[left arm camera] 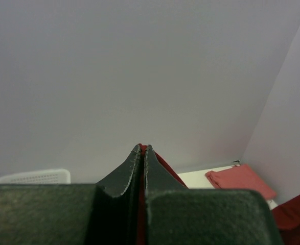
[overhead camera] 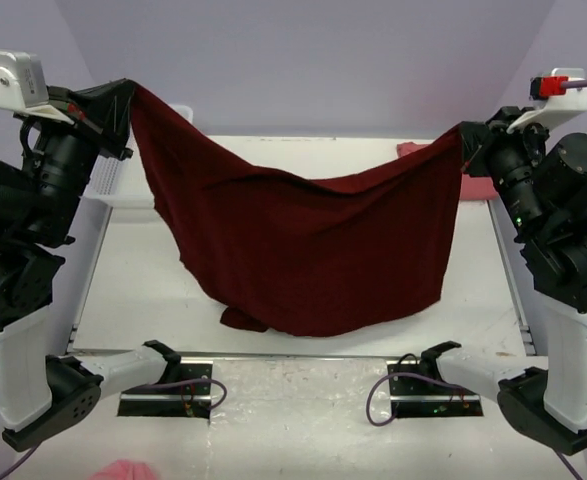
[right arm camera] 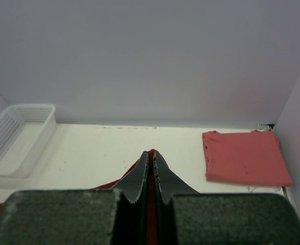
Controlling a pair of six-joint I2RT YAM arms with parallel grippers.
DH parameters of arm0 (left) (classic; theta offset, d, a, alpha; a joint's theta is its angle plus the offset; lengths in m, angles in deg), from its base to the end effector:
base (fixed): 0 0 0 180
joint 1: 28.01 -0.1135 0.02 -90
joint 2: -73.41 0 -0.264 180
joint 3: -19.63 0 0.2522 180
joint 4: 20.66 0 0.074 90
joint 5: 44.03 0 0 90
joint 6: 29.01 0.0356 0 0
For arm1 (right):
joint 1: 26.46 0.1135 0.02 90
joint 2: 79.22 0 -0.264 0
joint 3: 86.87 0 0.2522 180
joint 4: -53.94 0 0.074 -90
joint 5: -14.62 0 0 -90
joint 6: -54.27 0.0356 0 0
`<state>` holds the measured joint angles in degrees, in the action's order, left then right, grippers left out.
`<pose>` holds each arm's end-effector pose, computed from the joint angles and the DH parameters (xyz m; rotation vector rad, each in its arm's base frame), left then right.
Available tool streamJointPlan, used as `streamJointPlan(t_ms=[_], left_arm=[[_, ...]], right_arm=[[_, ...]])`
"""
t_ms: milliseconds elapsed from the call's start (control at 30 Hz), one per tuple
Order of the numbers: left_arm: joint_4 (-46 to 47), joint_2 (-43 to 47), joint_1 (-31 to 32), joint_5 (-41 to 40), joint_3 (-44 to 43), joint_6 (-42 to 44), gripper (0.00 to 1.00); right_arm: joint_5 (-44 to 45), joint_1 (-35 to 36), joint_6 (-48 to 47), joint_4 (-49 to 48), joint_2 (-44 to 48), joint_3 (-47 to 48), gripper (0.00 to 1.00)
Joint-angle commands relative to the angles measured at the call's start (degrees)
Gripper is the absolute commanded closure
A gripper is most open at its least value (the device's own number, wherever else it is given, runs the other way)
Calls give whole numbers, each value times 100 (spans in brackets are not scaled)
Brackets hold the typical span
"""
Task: Fold and stack the t-shirts
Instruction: Flatten out the tshirt
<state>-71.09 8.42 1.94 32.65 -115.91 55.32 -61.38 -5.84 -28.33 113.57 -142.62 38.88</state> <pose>0.0859 -0.0400 0.6279 0.0573 1.2378 -0.3992 0.1221 0.0368 0.5781 0.0194 1.5281 0.2042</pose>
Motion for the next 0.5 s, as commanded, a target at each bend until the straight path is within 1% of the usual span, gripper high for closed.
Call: streamJointPlan(t_ms=[0,67,167,233,333,467], left_arm=[[-51,259,-42,-66,-356,111,100],[-16,399,-42,-74,-40,14,100],[-16,505,-42,-40,215,-118,100],[1,575,-42,22,321,-162,100],[-69,584,-42,-39,243,-145,100],[-201,558,-42,14,75,-145,100]], right_arm=[[42,21,-133,-236,249,184,100],[59,21,-116,-394,293,-9,100],[-37,47,33,-131,170,139,100],[-38,117,34,-174,213,26,100],[137,179,-28,-140,258,43,100],[165,179,-46,-104,266,113,100]])
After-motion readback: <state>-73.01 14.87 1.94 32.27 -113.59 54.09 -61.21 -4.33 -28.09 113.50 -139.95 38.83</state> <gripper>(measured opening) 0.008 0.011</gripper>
